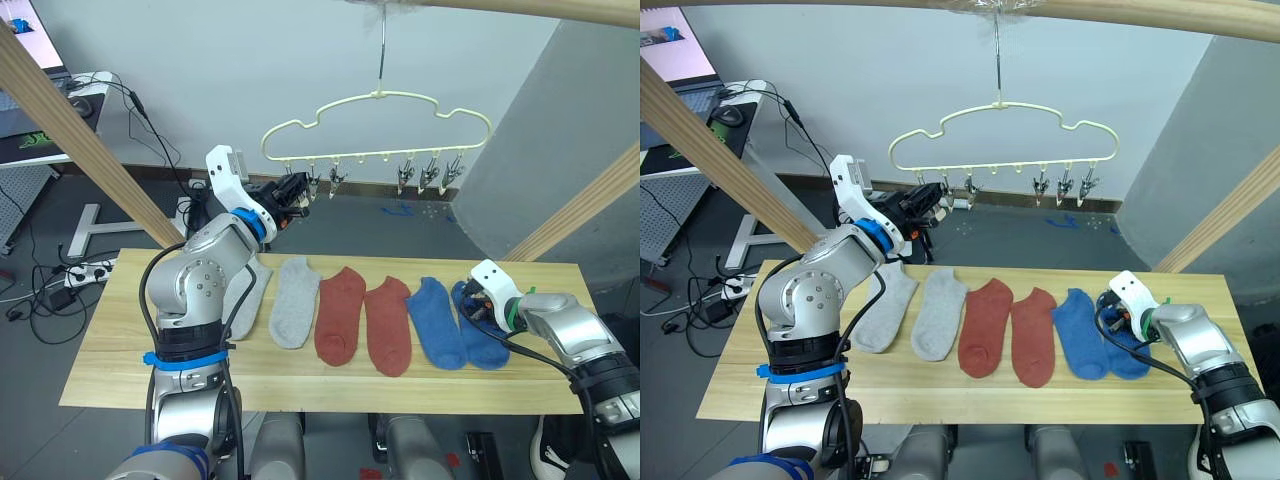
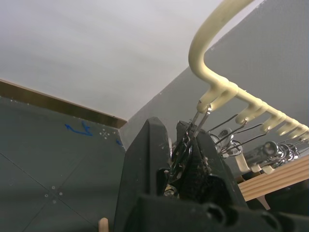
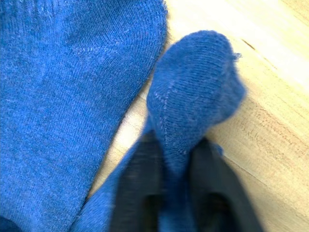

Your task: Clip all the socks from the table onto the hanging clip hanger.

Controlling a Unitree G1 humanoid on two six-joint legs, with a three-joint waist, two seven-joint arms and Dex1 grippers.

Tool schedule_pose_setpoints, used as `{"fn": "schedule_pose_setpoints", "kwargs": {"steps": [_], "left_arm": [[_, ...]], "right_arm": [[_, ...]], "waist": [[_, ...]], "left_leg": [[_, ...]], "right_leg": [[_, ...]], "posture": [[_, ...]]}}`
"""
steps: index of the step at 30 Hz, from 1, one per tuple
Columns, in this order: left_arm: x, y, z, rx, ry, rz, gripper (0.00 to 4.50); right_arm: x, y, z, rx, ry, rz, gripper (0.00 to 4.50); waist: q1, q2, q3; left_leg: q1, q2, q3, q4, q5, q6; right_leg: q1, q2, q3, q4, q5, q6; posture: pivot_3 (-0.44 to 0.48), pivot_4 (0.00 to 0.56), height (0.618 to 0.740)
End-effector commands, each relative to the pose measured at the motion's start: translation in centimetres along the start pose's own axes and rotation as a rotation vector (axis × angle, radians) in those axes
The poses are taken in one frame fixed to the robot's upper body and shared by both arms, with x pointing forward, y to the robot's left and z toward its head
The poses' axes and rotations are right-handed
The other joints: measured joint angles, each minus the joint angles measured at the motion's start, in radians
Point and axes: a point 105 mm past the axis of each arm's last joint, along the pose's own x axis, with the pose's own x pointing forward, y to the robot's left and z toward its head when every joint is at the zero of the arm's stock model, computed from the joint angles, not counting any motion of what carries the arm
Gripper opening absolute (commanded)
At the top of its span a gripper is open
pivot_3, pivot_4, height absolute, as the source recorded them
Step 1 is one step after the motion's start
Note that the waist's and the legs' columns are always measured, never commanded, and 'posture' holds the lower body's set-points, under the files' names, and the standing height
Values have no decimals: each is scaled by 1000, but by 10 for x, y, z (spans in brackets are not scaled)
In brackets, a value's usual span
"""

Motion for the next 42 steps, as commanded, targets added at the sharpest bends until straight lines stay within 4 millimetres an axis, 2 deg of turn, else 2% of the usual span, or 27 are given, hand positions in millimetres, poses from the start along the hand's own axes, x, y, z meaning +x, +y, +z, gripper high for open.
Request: {"fn": "schedule_pose_setpoints", "kwargs": {"steps": [1, 6, 8, 11, 13, 16, 19, 25, 32, 38, 42], "left_arm": [[-3, -7, 8, 30, -26, -16, 236], [-4, -6, 5, 17, -11, -16, 236], [-4, -4, 4, 4, 3, -15, 236], [-5, 1, 6, -49, 24, -8, 236], [-6, 4, 6, -85, 46, 0, 236], [-7, 11, 7, -153, 66, 5, 236], [-10, 16, 7, -221, 81, 4, 236], [-11, 23, 11, -368, 107, -5, 236], [-11, 24, 11, -460, 147, -2, 236], [-10, 24, 15, -459, 149, 7, 236], [-10, 23, 16, -451, 146, 7, 236]], "right_arm": [[3, -1, -19, 25, 67, -9, 46], [3, 2, -14, 24, 53, 6, 46], [-4, 4, -3, 0, 14, 10, 46], [-28, 13, 34, -47, -101, 17, 46], [-46, 27, 62, -73, -184, 38, 46], [-65, 59, 103, -110, -329, 116, 46], [-73, 89, 130, -121, -431, 195, 46], [-68, 135, 169, -163, -528, 314, 46], [-60, 168, 206, -195, -611, 410, 46], [-53, 186, 223, -234, -643, 465, 46], [-48, 190, 229, -253, -651, 476, 46]], "waist": [[1, 0, 0], [1, 0, 0], [1, 0, 0], [1, 1, 0], [-4, 1, 0], [-8, 1, 0], [-9, 1, 0], [-12, 1, -1], [-16, 1, -2], [-15, 0, -3], [-14, -1, -3]], "left_leg": [[0, 0, 0, 0, 0, 0], [0, 0, 0, 0, 0, 0], [0, 0, 0, 0, 0, 0], [0, 0, 0, -1, 0, 0], [-1, 0, 0, -1, 0, -1], [0, 0, 0, -1, 2, -4], [0, 1, -1, -2, 3, -5], [-1, 0, -1, -2, 4, -7], [-1, 1, -2, -2, 5, -9], [-1, 1, -2, -2, 5, -9], [-1, 1, -3, -2, 5, -9]], "right_leg": [[0, 0, 0, 0, 0, 0], [0, 0, 0, 0, 0, 0], [0, 0, 0, 0, 0, 0], [-1, 0, 0, 0, 0, 0], [-2, 0, 0, 1, 0, 0], [-3, 1, 0, 1, 0, 0], [-3, 1, -1, 1, 0, 0], [-3, 0, -1, 1, 0, 0], [-3, 0, -2, 2, 0, 0], [-3, 0, -3, 2, 0, -1], [-3, 0, -3, 3, 1, -1]], "posture": [[129, 317, 740], [126, 315, 740], [130, 309, 740], [129, 299, 740], [121, 291, 740], [100, 278, 740], [88, 273, 740], [79, 252, 740], [86, 237, 740], [108, 227, 740], [127, 218, 740]]}}
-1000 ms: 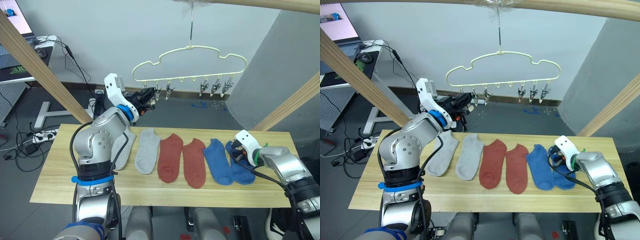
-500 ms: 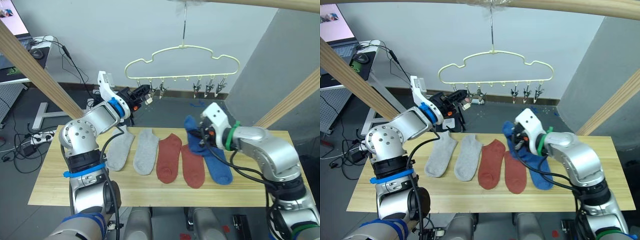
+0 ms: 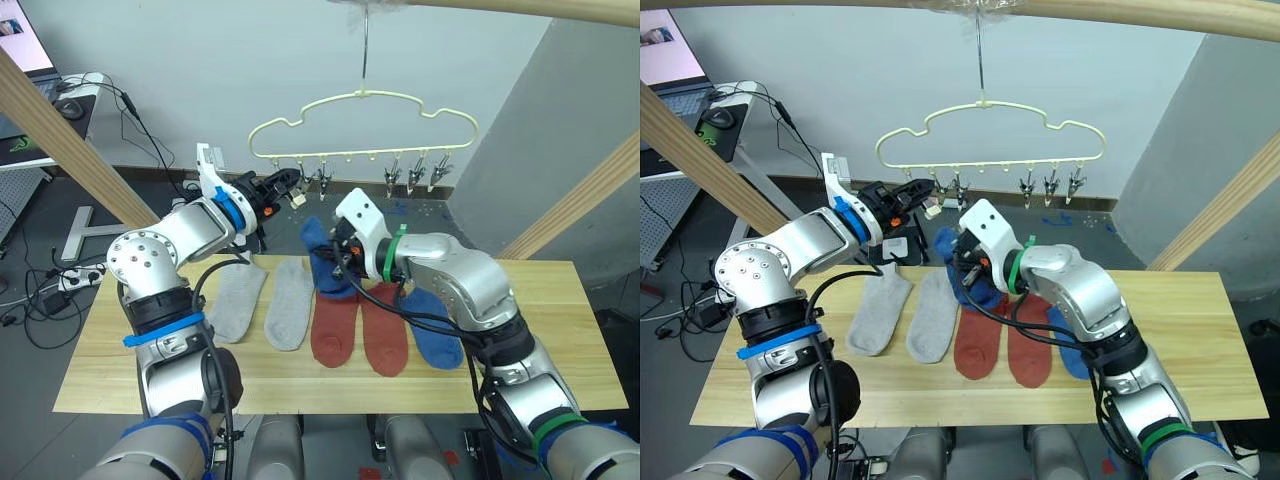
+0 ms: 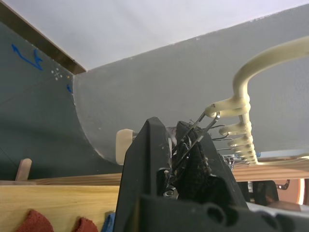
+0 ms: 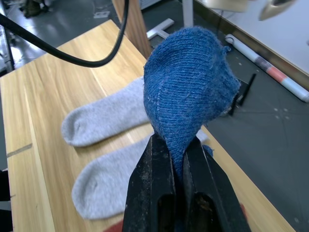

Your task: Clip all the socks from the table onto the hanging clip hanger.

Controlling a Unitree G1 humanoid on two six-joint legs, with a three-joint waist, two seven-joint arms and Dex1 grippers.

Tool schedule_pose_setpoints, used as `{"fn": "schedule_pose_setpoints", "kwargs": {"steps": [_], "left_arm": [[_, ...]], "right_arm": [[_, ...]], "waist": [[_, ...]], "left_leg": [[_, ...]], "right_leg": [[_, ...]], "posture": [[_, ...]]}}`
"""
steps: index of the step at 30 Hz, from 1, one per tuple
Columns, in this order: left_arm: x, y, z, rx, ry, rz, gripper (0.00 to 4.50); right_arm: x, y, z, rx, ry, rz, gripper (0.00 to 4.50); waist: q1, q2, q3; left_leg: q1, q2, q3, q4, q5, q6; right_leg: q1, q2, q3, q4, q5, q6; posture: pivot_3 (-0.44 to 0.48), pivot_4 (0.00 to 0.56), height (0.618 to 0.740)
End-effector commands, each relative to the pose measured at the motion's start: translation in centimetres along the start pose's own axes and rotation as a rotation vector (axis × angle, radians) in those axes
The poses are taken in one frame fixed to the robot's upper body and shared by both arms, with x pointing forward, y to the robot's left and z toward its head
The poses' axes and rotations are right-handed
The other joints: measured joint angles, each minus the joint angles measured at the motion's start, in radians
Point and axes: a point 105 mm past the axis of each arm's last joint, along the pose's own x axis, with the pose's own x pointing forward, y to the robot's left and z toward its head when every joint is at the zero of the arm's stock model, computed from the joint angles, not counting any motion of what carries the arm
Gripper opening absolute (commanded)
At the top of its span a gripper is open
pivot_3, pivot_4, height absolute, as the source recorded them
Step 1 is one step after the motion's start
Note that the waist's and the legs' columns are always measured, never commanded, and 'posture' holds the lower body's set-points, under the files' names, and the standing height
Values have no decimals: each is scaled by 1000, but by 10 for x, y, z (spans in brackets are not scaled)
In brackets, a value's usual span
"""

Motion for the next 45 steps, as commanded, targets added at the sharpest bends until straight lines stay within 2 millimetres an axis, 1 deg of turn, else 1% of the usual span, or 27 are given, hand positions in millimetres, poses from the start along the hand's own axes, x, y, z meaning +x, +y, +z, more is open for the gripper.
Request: {"fn": "schedule_pose_setpoints", "kwargs": {"steps": [1, 5, 21, 27, 34, 36, 38, 39, 42, 45], "left_arm": [[-4, 6, 3, 5, -13, 40, 236], [-4, 4, 0, 13, -8, 34, 236], [-7, 6, -5, 22, 6, 28, 236], [-8, 8, -8, 34, 18, 33, 236], [-7, 10, -9, 40, 13, 35, 236], [-6, 11, -6, 22, -11, 30, 987], [-7, 11, -5, 19, -16, 24, 1547], [-7, 11, -5, 22, -14, 25, 1915], [-7, 7, -8, 26, 5, 0, 2783], [-6, 4, -10, 25, 16, -16, 2783]], "right_arm": [[4, 3, 15, -55, -48, 26, 46], [9, 0, 18, -68, -54, 35, 46], [16, -21, 39, -131, -77, 11, 46], [15, -32, 42, -141, -78, -12, 46], [14, -36, 45, -138, -83, -18, 46], [14, -36, 45, -138, -83, -16, 0], [14, -35, 45, -137, -83, -14, 0], [14, -35, 45, -137, -83, -14, 0], [14, -35, 46, -138, -84, -11, 0], [14, -34, 46, -139, -86, -9, 0]], "waist": [[1, 0, 0], [2, 0, 0], [4, -1, -1], [5, -2, -2], [5, -2, -2], [5, -2, -2], [6, -2, -2], [7, -2, -2], [10, -2, -2], [17, -2, -2]], "left_leg": [[0, 0, 0, 0, 0, 0], [0, 0, 0, 0, 0, -1], [1, 0, -1, 1, 3, -4], [1, 0, -2, 1, 3, -5], [1, 0, -3, 1, 3, -6], [1, 0, -3, 1, 3, -6], [1, 0, -3, 1, 4, -6], [1, 0, -4, 1, 4, -6], [1, 0, -4, 1, 4, -6], [0, 0, -5, 1, 4, -6]], "right_leg": [[0, 0, 0, 0, 0, 0], [0, 0, 0, 1, 0, 0], [-1, 0, -1, 7, 0, 0], [-2, 0, -1, 8, 0, 0], [-2, 0, -2, 9, 0, 0], [-2, 0, -2, 9, 0, 0], [-2, 0, -3, 10, 0, 0], [-2, 0, -3, 10, 0, 0], [-2, 0, -3, 10, 0, 0], [-2, 0, -4, 10, 0, 0]], "posture": [[131, 216, 740], [140, 211, 740], [160, 202, 740], [162, 201, 740], [157, 204, 740], [157, 204, 740], [157, 204, 740], [157, 204, 740], [157, 204, 740], [157, 204, 740]]}}
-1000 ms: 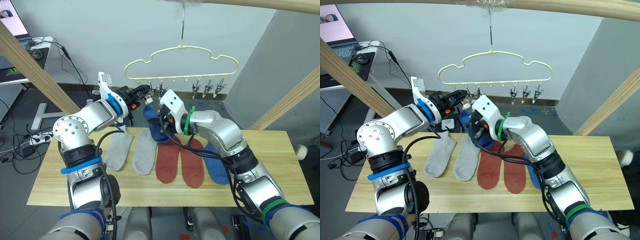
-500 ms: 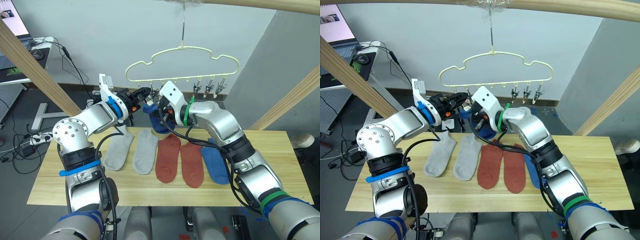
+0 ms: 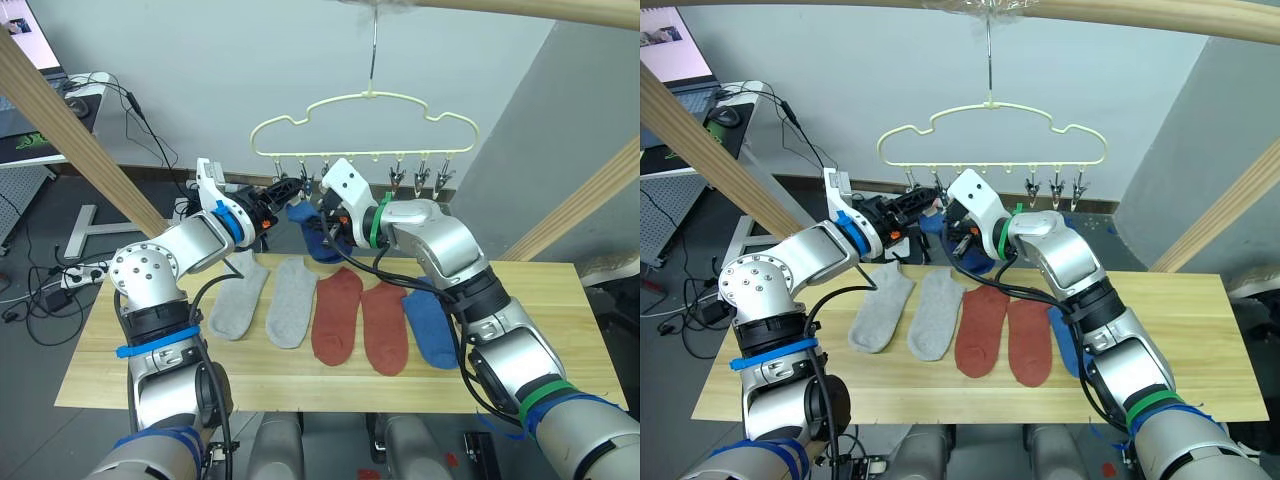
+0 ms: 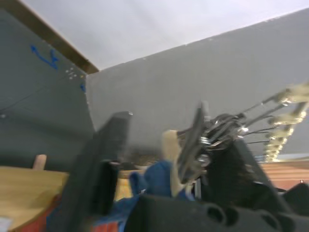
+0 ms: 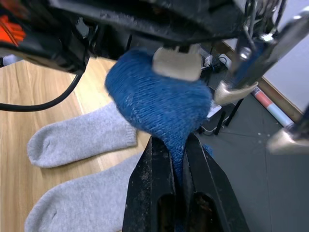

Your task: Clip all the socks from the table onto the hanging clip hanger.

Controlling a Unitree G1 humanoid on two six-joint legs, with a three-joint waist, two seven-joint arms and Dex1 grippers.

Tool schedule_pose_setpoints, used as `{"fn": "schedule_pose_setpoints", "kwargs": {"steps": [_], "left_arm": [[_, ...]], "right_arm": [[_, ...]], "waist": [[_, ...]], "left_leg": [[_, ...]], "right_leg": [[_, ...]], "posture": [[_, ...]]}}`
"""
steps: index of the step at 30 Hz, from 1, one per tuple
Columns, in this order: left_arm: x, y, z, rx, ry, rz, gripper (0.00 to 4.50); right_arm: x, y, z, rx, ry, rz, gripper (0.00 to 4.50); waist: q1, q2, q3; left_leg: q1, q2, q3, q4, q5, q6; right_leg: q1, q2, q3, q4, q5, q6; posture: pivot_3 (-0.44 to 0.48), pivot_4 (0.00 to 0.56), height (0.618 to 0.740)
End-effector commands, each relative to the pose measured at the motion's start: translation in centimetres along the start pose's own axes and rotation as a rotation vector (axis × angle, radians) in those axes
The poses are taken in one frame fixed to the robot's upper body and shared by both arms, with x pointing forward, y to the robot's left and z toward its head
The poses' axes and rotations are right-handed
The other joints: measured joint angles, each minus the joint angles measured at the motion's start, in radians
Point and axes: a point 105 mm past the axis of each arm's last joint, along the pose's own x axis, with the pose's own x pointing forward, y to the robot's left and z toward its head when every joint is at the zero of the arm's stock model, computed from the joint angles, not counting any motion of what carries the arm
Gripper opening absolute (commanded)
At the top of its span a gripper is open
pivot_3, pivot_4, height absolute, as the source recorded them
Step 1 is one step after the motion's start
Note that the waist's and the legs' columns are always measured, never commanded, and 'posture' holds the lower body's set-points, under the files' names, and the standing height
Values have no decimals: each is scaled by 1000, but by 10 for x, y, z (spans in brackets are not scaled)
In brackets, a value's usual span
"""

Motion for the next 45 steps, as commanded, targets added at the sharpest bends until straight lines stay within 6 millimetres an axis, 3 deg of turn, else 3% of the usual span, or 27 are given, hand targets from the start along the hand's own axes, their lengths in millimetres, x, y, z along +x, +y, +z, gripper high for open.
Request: {"fn": "schedule_pose_setpoints", "kwargs": {"steps": [1, 4, 7, 14, 22, 28, 35, 42, 45], "left_arm": [[-2, -11, 4, 21, -11, -46, 2783], [-3, -13, 4, 14, -14, -59, 2783], [-5, -12, 6, 5, -21, -62, 2807], [-17, -12, 9, 110, -22, -57, 2807], [-50, 4, -7, 473, -12, 21, 2807], [-65, 1, -15, 822, -54, -24, 2807], [-58, -15, -17, 1026, -164, -54, 2807], [-36, -29, -31, 1088, -304, -57, 2807], [-27, -32, -33, 1074, -344, -57, 2807]], "right_arm": [[-3, 1, 21, -37, -64, 8, 0], [-3, 2, 21, -33, -65, 10, 0], [-3, 3, 21, -32, -65, 8, 760], [-6, 10, 14, -37, -50, 17, 3135], [-34, 28, -11, -10, -14, 22, 3135], [-59, 34, -18, 27, -9, -34, 3135], [-112, 30, -26, 57, -13, -131, 3135], [-182, 18, -12, 17, -14, -177, 3135], [-201, 12, -5, -3, 0, -195, 3135]], "waist": [[5, 0, 0], [12, 0, 0], [15, 0, 0], [14, 0, 0], [16, 0, 0], [19, 0, -1], [45, 0, -3], [57, 1, -13], [57, 3, -18]], "left_leg": [[0, 0, 0, 0, 0, 0], [0, 0, 0, 0, 0, 0], [0, 0, -1, 0, 0, 0], [0, 0, -2, 0, 0, -1], [-1, 0, -2, -1, 1, -1], [0, 0, -3, -2, 0, 0], [-1, 0, -3, -1, 1, 1], [-1, 0, -3, -1, 1, 2], [-1, 0, -3, -1, 1, 3]], "right_leg": [[0, 0, 0, 0, 0, 0], [0, 0, 0, 0, 0, 0], [0, 0, -1, 0, 0, 0], [0, 0, -2, 1, 0, 0], [0, -1, -2, -1, 0, 0], [0, 0, -4, 1, 0, -2], [1, 0, -4, -1, 2, -5], [1, 0, -4, -3, 2, -5], [2, 1, -4, -3, 2, -5]], "posture": [[157, 204, 740], [157, 204, 740], [157, 204, 740], [161, 200, 740], [187, 198, 740], [200, 194, 740], [194, 190, 740], [150, 181, 740], [128, 183, 740]]}}
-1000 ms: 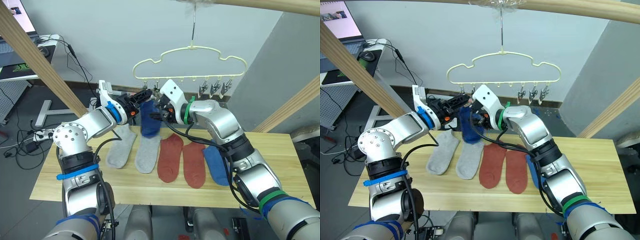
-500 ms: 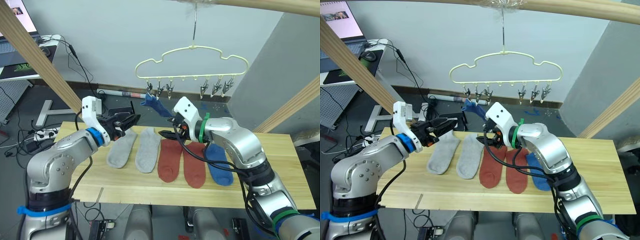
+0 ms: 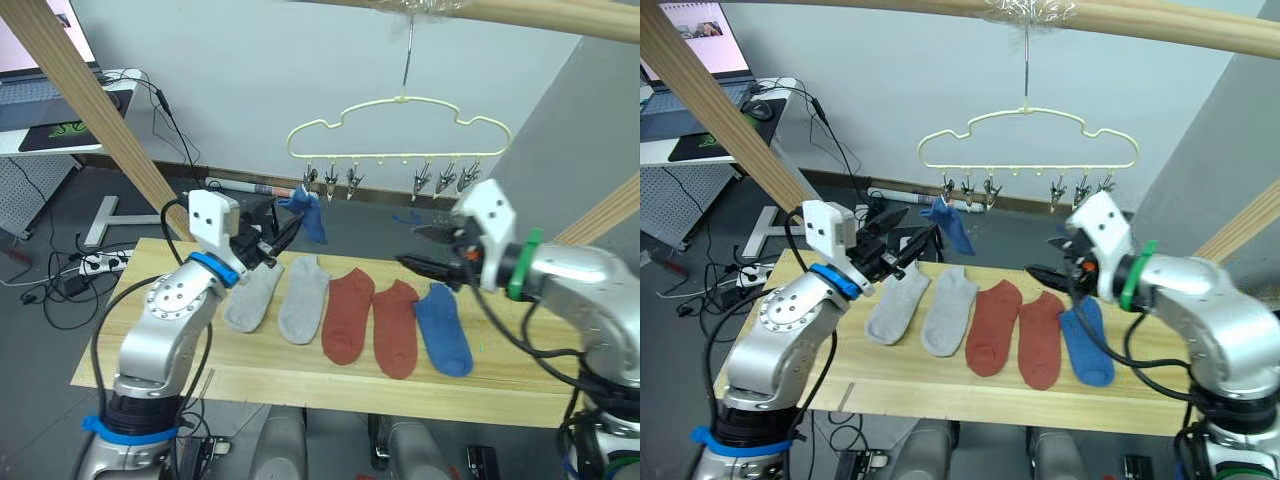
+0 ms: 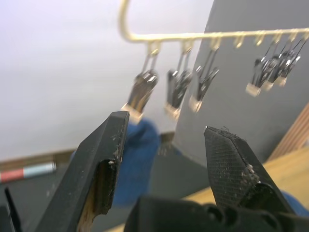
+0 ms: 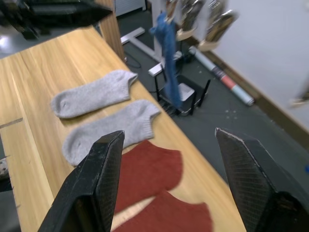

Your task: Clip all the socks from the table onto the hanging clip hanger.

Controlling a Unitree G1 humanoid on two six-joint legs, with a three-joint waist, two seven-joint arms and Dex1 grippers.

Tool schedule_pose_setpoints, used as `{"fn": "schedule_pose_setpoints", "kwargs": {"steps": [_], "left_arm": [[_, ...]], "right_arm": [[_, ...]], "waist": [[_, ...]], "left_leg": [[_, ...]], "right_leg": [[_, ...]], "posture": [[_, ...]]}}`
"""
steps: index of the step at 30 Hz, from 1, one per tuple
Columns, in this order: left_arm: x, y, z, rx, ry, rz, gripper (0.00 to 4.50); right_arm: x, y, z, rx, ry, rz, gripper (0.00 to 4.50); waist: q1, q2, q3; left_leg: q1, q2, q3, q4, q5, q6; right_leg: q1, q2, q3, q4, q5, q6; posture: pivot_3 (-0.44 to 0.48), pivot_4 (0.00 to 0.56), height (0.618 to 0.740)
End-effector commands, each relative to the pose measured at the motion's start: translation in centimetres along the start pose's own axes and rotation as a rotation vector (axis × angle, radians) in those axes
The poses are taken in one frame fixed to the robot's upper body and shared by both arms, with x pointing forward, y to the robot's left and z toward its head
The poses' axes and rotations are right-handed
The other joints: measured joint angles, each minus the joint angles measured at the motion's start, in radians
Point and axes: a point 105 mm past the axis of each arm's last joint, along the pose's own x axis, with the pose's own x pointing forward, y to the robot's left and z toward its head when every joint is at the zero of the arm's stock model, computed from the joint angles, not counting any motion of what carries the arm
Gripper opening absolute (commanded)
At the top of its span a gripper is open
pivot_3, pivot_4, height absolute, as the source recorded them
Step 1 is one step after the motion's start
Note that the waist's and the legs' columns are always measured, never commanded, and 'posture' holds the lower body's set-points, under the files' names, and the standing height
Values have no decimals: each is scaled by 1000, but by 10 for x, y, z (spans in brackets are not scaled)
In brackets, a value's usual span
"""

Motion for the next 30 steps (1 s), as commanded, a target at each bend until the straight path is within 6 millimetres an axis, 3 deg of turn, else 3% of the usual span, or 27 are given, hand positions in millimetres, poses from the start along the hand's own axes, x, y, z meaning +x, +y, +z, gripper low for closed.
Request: {"fn": "schedule_pose_setpoints", "kwargs": {"steps": [1, 2, 6, 18, 30], "left_arm": [[11, -4, 10, 19, -78, 31, 2807], [14, -6, 11, 13, -90, 38, 2807], [25, -13, 9, -26, -104, 64, 1985], [51, -27, -13, -87, 16, 163, 1985], [68, -6, -16, -66, 19, 320, 1985]], "right_arm": [[-25, -6, 17, -50, -26, -3, 3135], [-30, -9, 20, -57, -22, -13, 3135], [-44, -19, 29, -86, 4, -43, 3164], [-62, -15, 54, -139, 14, -27, 3164], [-65, -8, 49, -126, 39, -36, 3164]], "waist": [[-2, 1, -3], [-3, 1, -3], [-14, 1, -4], [-44, 1, -4], [-65, 1, -4]], "left_leg": [[0, 0, 0, 0, 0, 0], [0, 0, 0, 1, 0, 0], [0, 0, 1, 2, 1, 2], [0, -1, 2, 3, 2, 3], [0, -2, 3, 3, 2, 4]], "right_leg": [[0, 0, 0, 0, 0, 0], [0, 0, 0, 0, 0, -1], [1, 0, 2, -1, 1, -1], [1, 0, 4, -1, 2, -1], [1, 0, 5, 0, 2, -1]], "posture": [[128, 183, 740], [119, 187, 740], [88, 199, 740], [11, 235, 740], [-49, 240, 740]]}}
